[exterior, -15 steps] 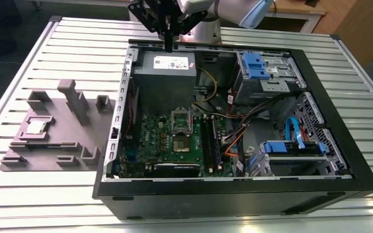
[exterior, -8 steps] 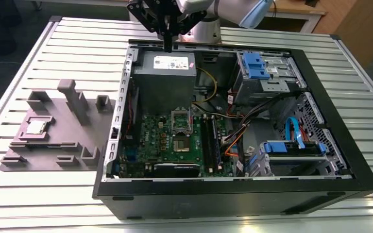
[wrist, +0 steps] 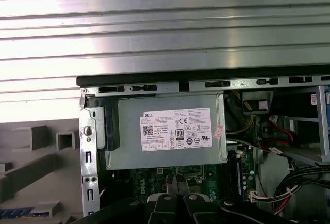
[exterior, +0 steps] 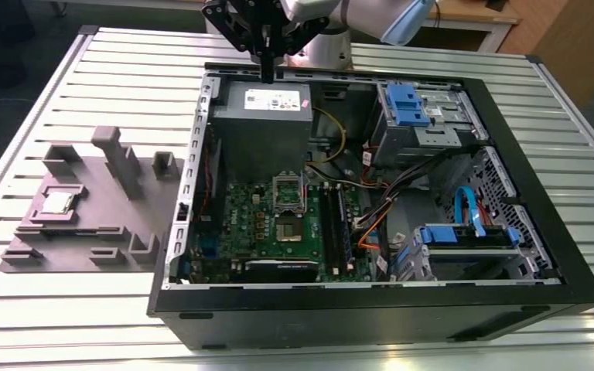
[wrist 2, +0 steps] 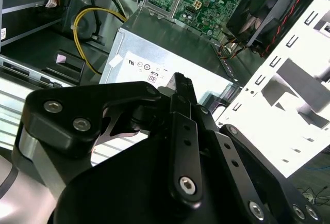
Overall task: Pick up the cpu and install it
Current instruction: 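Reach for the cpu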
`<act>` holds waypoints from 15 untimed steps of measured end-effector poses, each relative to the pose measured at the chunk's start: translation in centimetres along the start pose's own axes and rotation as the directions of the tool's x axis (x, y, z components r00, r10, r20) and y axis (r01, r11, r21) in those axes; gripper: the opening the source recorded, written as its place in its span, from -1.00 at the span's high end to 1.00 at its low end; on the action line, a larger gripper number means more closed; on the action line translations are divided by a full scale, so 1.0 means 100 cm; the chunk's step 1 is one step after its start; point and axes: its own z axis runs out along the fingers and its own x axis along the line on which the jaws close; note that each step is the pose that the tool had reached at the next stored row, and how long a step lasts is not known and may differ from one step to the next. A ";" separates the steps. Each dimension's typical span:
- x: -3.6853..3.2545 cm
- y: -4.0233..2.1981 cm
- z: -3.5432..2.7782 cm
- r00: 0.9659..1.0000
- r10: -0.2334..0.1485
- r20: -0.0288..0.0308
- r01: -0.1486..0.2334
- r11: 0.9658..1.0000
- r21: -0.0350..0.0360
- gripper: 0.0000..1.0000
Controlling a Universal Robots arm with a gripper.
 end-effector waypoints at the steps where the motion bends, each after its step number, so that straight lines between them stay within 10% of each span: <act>1: 0.0001 0.0000 0.0000 1.000 0.000 0.000 0.000 1.000 0.000 0.80; 15: 0.0233 -0.0018 0.0001 1.000 0.000 0.000 0.000 1.000 0.000 0.80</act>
